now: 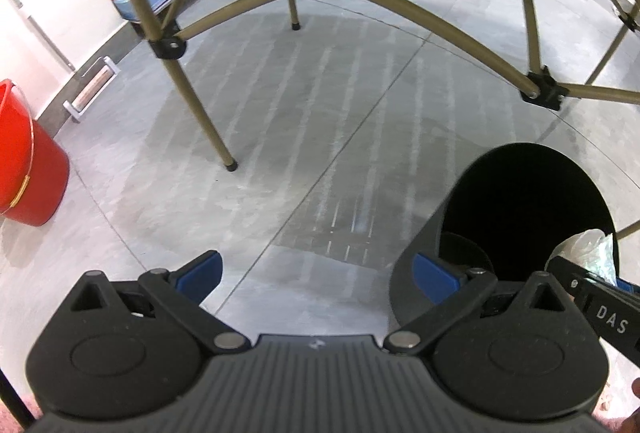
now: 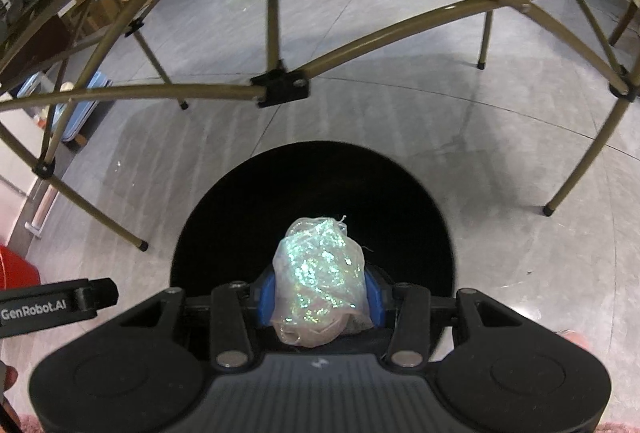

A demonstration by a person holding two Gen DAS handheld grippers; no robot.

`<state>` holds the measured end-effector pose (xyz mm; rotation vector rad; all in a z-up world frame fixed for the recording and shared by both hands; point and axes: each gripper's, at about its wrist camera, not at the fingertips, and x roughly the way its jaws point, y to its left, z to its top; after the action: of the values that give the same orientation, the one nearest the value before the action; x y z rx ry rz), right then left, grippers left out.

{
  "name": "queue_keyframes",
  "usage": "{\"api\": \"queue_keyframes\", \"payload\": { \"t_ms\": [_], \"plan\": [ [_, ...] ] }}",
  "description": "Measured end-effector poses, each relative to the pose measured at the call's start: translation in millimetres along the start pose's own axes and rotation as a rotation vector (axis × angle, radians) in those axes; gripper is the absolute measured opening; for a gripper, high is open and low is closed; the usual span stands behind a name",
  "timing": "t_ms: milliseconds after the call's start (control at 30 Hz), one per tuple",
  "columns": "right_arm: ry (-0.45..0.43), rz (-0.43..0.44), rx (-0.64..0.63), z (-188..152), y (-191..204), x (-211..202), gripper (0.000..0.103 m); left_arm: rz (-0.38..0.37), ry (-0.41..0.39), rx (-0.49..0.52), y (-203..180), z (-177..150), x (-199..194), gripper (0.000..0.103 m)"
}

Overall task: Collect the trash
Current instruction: 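Open the left tool to drop the pad while the right tool drops the bag into the bin, then raise both open tools back toward the items on the table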

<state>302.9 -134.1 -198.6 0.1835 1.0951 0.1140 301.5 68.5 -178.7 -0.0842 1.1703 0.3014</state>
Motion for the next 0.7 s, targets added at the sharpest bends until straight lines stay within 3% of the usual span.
{"api": "queue_keyframes", "payload": {
  "t_ms": [267,300,367,400,433,700],
  "plan": [
    [0.027,-0.003,-0.025,-1,17,17,0.047,0.015,0.000,-0.035,12,4,0,0.103],
    [0.028,-0.009,-0.027,0,18,18,0.051,0.015,-0.002,-0.038,13,4,-1,0.103],
    [0.029,-0.025,-0.032,0,19,20,0.070,0.013,-0.005,-0.041,13,4,-2,0.103],
    [0.028,-0.032,-0.033,0,19,20,0.088,0.013,-0.006,-0.042,13,5,-2,0.103],
    [0.023,-0.038,-0.034,1,18,21,0.093,0.013,-0.008,-0.043,12,4,-4,0.103],
    [0.003,-0.054,-0.032,3,13,14,0.093,0.002,-0.027,-0.049,14,5,-11,0.103]
  ]
}}
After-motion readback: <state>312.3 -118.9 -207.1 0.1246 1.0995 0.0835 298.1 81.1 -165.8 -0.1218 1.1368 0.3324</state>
